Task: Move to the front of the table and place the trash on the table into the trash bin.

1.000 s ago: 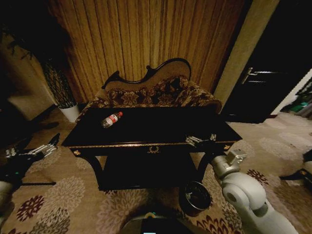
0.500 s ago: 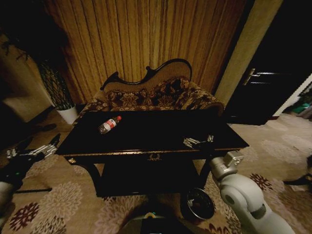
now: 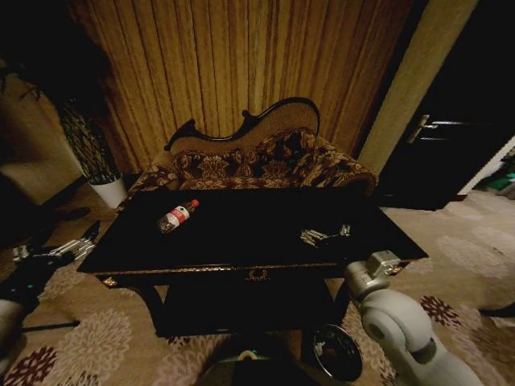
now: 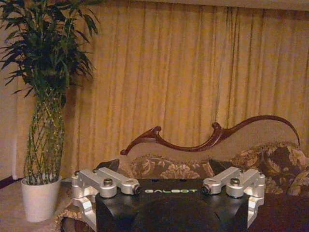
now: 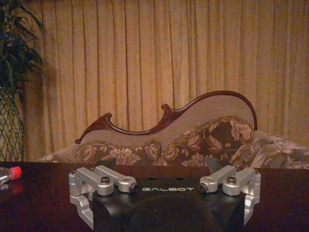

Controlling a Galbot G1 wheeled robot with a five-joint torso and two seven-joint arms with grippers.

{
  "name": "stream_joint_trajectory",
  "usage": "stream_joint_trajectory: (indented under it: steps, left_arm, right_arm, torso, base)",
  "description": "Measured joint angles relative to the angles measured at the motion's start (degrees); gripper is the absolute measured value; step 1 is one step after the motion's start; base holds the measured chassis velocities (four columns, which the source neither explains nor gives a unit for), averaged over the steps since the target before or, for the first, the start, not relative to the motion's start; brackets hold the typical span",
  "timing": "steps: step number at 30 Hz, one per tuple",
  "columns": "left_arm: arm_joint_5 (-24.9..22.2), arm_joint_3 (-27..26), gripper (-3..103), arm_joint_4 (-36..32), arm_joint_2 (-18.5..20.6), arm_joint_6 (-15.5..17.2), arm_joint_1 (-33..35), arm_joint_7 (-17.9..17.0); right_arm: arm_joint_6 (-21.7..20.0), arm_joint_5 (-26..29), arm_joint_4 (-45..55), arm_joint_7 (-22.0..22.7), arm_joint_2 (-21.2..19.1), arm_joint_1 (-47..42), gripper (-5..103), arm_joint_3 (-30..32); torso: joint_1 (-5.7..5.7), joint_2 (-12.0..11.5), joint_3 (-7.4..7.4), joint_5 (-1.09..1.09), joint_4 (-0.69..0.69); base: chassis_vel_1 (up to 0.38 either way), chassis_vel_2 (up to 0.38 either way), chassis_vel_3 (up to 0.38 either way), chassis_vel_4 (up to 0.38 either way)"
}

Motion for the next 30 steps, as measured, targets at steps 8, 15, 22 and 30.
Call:
stream_joint_trajectory:
  steps: [8,15,22,30]
  left_arm:
    - [-1.07,0.81,100,1.02,3.94,0.27,-1.36,-0.8]
    - [-2.71,1.78,100,7.94,11.1,0.93,-3.79,0.68]
    - [-2.19,7.15,100,14.8,18.22,1.11,-10.38,2.5]
    - [-2.35,17.55,100,19.96,24.13,3.32,-21.06,-4.07]
  right_arm:
    - [0.96,-0.23,-0.28,0.63,0.21,-0.45,100,-0.19]
    - [1.21,-0.43,-0.68,0.92,0.42,-0.86,100,-0.41]
    - [1.47,-0.61,-1.15,0.93,0.1,-1.16,100,-0.21]
    - [1.81,-0.78,-2.25,0.93,0.17,-1.23,100,-0.01]
  torso:
    - [-0.03,0.01,-0.01,0.0,0.0]
    - [-0.02,0.01,-0.01,-0.02,0.01]
    - [-0.01,0.01,0.0,-0.01,-0.01]
    - [0.0,0.01,0.0,-0.01,0.0]
  base:
    - [0.0,0.0,0.0,0.0]
    - [0.0,0.0,0.0,0.0]
    - [0.0,0.0,0.0,0.0]
    - [0.0,0.0,0.0,0.0]
